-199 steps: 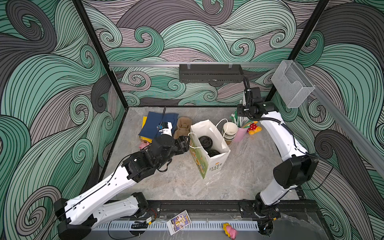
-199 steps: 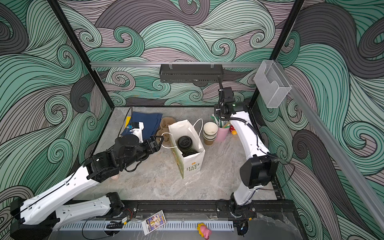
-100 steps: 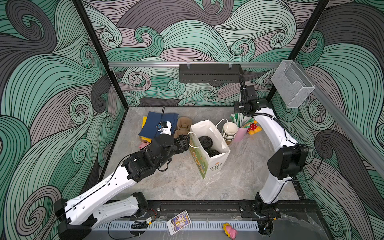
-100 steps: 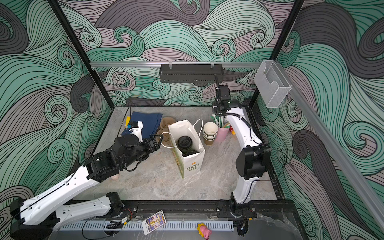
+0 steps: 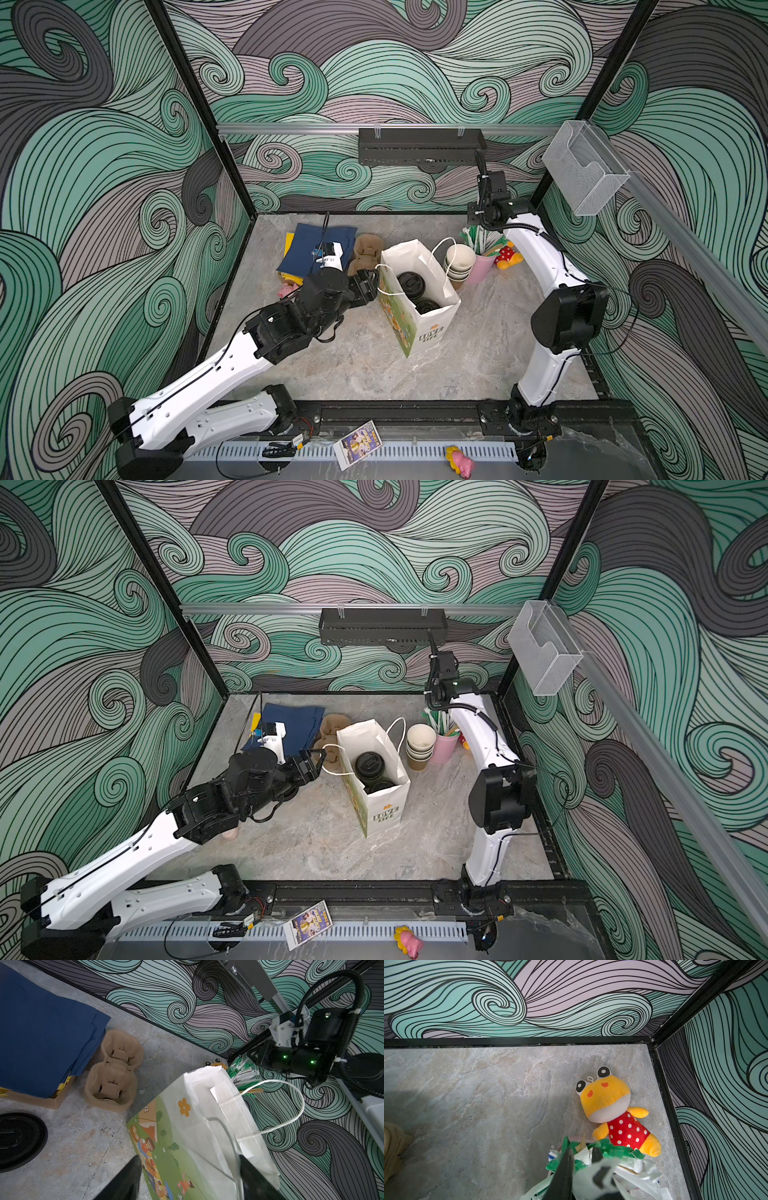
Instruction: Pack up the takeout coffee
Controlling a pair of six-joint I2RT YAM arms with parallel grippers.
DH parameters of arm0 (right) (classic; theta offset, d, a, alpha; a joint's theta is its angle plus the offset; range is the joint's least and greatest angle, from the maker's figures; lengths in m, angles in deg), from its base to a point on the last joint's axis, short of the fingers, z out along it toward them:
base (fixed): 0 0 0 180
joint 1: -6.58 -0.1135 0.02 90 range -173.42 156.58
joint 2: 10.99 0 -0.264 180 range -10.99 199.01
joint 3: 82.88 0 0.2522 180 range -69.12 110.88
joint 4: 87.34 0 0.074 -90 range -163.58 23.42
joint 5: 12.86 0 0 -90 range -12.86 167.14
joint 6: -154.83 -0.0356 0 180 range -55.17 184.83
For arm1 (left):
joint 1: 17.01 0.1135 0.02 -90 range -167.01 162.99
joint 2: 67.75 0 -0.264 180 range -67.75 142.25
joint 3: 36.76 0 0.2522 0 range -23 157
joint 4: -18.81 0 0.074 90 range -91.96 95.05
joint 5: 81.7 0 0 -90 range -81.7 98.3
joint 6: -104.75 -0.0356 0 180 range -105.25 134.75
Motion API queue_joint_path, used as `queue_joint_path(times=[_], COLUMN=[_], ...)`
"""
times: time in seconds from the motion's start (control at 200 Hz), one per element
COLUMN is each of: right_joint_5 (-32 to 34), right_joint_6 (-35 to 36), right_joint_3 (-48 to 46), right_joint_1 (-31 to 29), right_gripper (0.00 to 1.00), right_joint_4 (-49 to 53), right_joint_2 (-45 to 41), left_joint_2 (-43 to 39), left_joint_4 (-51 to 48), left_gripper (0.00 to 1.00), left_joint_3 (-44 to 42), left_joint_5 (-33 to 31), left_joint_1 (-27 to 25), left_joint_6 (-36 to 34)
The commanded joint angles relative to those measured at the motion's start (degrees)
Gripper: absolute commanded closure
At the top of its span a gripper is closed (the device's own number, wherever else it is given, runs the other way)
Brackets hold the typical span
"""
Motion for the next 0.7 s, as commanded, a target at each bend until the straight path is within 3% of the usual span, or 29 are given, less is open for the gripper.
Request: queue_joint_path(times=[0.0, 0.35, 0.695], right_joint_5=[0.97, 1.36, 0.09], right_joint_6=[0.84, 0.99, -0.20], right_joint_3=[1.02, 0.66, -0.27], right_joint_1=[0.19, 0.22, 0.24], right_gripper=[0.83, 0.91, 0.92], right_joint_4=[-0.77, -0.90, -1.00], right_joint_2=[0.19, -0.64, -6.12], left_joint_2=[0.04, -0.32, -0.25], left_joint_4=[0.81, 0.80, 0.90], left_gripper=[0.27, 0.27, 0.27], left_joint_3=[0.51, 0.20, 0.28], left_joint_5=[-0.93, -0.97, -0.66], left_joint_1=[0.57, 0.59, 0.61], left_joint_6=[-0.23, 0.17, 0.09])
